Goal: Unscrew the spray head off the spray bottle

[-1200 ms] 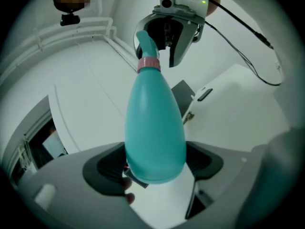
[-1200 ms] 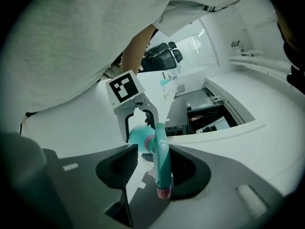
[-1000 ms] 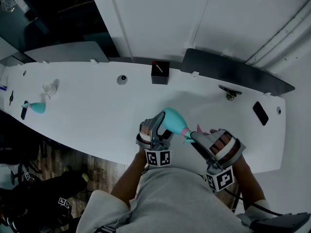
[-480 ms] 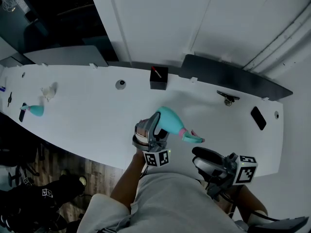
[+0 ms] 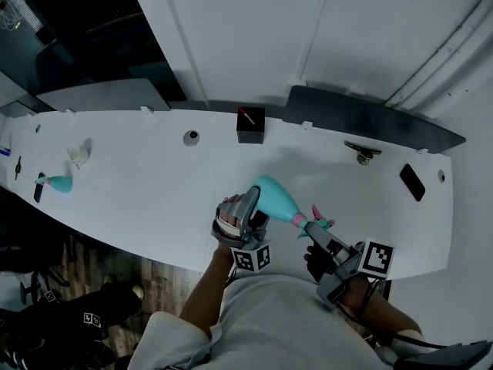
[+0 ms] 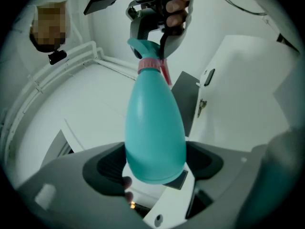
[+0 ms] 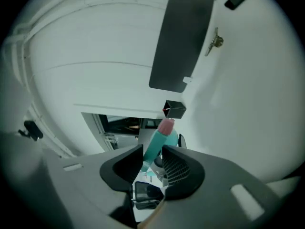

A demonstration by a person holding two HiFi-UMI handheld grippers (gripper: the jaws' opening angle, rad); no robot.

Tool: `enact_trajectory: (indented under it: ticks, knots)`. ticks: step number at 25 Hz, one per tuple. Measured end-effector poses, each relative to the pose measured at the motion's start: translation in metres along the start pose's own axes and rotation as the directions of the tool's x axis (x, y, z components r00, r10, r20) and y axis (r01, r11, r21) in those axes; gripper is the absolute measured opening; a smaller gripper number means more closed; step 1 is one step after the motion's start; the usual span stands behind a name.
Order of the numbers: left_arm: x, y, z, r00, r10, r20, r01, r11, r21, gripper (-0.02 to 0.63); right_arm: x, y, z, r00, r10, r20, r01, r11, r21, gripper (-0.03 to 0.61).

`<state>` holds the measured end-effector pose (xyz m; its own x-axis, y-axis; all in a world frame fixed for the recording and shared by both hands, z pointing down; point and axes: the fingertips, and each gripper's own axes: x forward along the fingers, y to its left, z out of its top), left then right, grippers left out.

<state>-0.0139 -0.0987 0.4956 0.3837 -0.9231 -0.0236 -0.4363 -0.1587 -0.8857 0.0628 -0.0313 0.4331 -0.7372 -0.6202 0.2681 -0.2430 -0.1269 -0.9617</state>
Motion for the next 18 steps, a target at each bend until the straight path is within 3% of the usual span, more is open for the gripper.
enact_trajectory:
  ticks: [2,3,4,5,6,7,8,10,11,12,13,14,15,18]
  knots:
    - [-0.002,-0.004,-0.003,1.000,-0.015,-0.013,0.015,1.000,-0.010,0.382,0.004,0.005,-0.002,0.999,-0.016,-0.046,0.008,0.986,-0.166,0.113]
    - [-0.002,-0.006,-0.005,0.999,-0.024,-0.022,0.024,0.999,-0.022,0.383,0.006,0.006,-0.003,0.997,-0.034,-0.076,0.011,0.959,-0.283,0.110]
    - [-0.003,-0.009,-0.007,0.999,-0.036,-0.033,0.035,0.999,-0.034,0.382,0.007,0.005,-0.004,0.992,-0.068,-0.106,0.016,0.903,-0.429,0.107]
    - [-0.003,-0.012,-0.008,0.998,-0.051,-0.042,0.049,0.998,-0.045,0.382,0.008,0.004,-0.006,0.985,-0.118,-0.130,0.018,0.806,-0.591,0.106]
    - [-0.004,-0.016,-0.009,0.996,-0.069,-0.051,0.066,0.996,-0.056,0.383,0.008,0.002,-0.009,0.973,-0.181,-0.141,0.015,0.663,-0.749,0.106]
    - [-0.005,-0.021,-0.009,0.994,-0.090,-0.057,0.086,0.994,-0.068,0.382,0.009,0.001,-0.012,0.958,-0.252,-0.133,0.002,0.475,-0.880,0.104]
    - [-0.006,-0.026,-0.010,0.992,-0.112,-0.063,0.106,0.991,-0.083,0.383,0.009,0.000,-0.014,0.941,-0.323,-0.104,-0.019,0.256,-0.966,0.103]
    - [-0.008,-0.036,-0.010,0.985,-0.154,-0.077,0.144,0.982,-0.124,0.382,0.010,-0.004,-0.018,0.904,-0.427,-0.006,-0.089,-0.175,-0.981,0.100]
    - [-0.009,-0.041,-0.010,0.981,-0.172,-0.086,0.158,0.976,-0.148,0.383,0.010,-0.006,-0.020,0.889,-0.456,0.042,-0.134,-0.346,-0.929,0.099]
    - [-0.009,-0.045,-0.010,0.978,-0.187,-0.095,0.169,0.971,-0.172,0.383,0.011,-0.009,-0.022,0.878,-0.471,0.082,-0.178,-0.481,-0.859,0.097]
    - [-0.010,-0.049,-0.010,0.974,-0.200,-0.104,0.178,0.965,-0.192,0.383,0.011,-0.012,-0.024,0.871,-0.478,0.114,-0.217,-0.583,-0.783,0.097]
    - [-0.011,-0.053,-0.011,0.971,-0.213,-0.111,0.187,0.960,-0.210,0.383,0.012,-0.015,-0.026,0.867,-0.479,0.139,-0.250,-0.658,-0.710,0.095]
    - [-0.011,-0.055,-0.011,0.968,-0.225,-0.115,0.195,0.955,-0.223,0.383,0.012,-0.018,-0.028,0.864,-0.479,0.157,-0.277,-0.711,-0.646,0.095]
    - [-0.013,-0.058,-0.013,0.963,-0.246,-0.113,0.212,0.945,-0.248,0.383,0.012,-0.022,-0.031,0.865,-0.469,0.181,-0.325,-0.796,-0.511,0.093]
